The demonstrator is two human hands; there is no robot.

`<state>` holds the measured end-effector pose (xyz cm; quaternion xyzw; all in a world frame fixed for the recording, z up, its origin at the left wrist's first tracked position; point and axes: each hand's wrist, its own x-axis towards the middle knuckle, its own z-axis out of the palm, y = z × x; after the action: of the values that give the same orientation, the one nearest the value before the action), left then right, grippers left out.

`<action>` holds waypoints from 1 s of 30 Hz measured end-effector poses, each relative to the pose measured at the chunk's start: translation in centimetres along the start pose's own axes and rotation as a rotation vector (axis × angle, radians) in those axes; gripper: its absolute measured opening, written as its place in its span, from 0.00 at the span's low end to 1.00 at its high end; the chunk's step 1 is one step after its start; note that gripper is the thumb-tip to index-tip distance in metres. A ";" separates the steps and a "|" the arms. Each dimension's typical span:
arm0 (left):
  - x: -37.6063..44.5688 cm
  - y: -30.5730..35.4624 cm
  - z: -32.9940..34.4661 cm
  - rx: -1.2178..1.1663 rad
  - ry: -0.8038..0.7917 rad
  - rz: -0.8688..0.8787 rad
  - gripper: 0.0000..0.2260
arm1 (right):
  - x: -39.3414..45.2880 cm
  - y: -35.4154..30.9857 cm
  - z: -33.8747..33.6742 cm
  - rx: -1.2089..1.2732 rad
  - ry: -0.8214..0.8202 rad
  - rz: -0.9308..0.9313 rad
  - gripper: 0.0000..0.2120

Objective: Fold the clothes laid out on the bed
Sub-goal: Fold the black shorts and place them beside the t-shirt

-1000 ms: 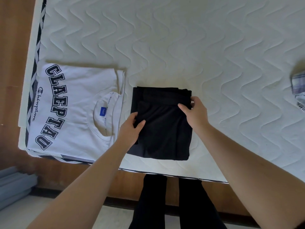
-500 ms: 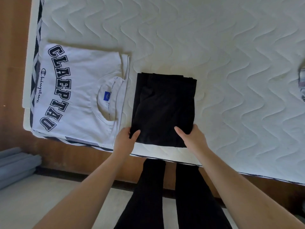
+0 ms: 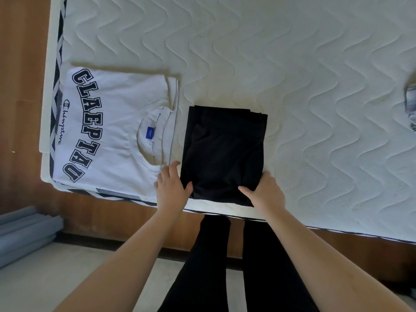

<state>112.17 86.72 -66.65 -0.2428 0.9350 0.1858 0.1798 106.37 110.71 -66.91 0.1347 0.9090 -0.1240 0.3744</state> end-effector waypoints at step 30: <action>1.0 12.2 -17.0 0.541 -0.041 0.668 0.27 | -7.1 -0.3 -19.1 -0.293 0.289 -0.547 0.28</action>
<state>100.81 88.81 -49.15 0.1330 0.9735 -0.0133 0.1855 98.73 115.57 -48.66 -0.1532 0.9632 -0.0675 0.2101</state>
